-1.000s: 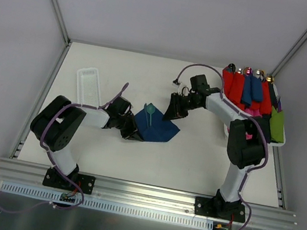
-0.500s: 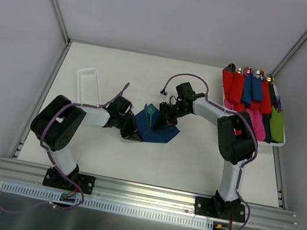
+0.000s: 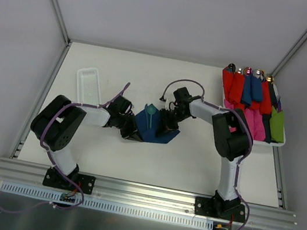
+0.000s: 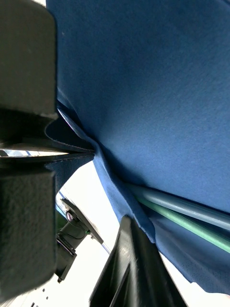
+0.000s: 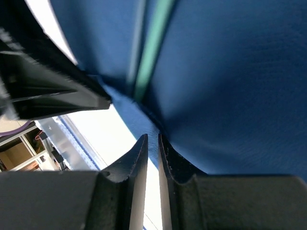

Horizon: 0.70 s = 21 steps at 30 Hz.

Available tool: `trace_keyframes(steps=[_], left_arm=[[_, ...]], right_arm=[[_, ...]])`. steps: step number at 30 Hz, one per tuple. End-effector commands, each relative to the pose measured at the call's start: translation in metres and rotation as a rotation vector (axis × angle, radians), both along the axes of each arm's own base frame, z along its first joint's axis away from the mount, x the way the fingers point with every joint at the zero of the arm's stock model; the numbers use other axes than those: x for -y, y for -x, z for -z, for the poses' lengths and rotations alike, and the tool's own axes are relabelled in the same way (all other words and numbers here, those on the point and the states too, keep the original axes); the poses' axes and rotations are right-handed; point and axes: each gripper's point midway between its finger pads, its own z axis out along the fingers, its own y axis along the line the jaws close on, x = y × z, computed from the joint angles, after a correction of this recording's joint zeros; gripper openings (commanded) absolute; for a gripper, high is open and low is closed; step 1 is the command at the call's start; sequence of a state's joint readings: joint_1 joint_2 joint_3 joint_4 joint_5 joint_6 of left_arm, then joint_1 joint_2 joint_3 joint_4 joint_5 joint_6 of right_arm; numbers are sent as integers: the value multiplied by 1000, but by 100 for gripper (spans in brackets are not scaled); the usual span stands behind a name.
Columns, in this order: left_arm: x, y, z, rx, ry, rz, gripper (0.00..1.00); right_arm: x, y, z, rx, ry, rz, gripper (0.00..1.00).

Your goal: Place the utensils on the paper napkin and roll it up

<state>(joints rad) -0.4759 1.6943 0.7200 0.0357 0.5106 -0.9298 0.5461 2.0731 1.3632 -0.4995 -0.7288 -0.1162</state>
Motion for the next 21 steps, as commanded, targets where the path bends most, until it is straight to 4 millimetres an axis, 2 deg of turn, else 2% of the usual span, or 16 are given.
trace_keyframes(steps=[1, 6, 10, 12, 13, 14, 19, 21], left_arm=[[-21, 13, 20, -53, -110, -2, 0], [-21, 13, 21, -54, -113, -7, 0], [-22, 13, 21, -56, -115, -9, 0], [-22, 13, 22, -55, -116, -10, 0], [-22, 13, 22, -57, -117, -10, 0], [-22, 13, 22, -57, -117, -8, 0], [-22, 14, 21, -52, -116, -7, 0], [-23, 14, 20, -48, -116, -4, 0]], right_arm=[[-7, -8, -6, 30, 1, -7, 17], [-16, -6, -20, 37, -67, -6, 18], [-25, 1, -39, 26, -177, -19, 19], [-30, -2, -45, 40, -227, -17, 19], [-31, 3, -48, 10, -265, -26, 19], [-34, -1, -51, 17, -295, -23, 20], [-37, 4, -53, -43, -341, -9, 20], [-38, 0, -51, -55, -368, 7, 20]])
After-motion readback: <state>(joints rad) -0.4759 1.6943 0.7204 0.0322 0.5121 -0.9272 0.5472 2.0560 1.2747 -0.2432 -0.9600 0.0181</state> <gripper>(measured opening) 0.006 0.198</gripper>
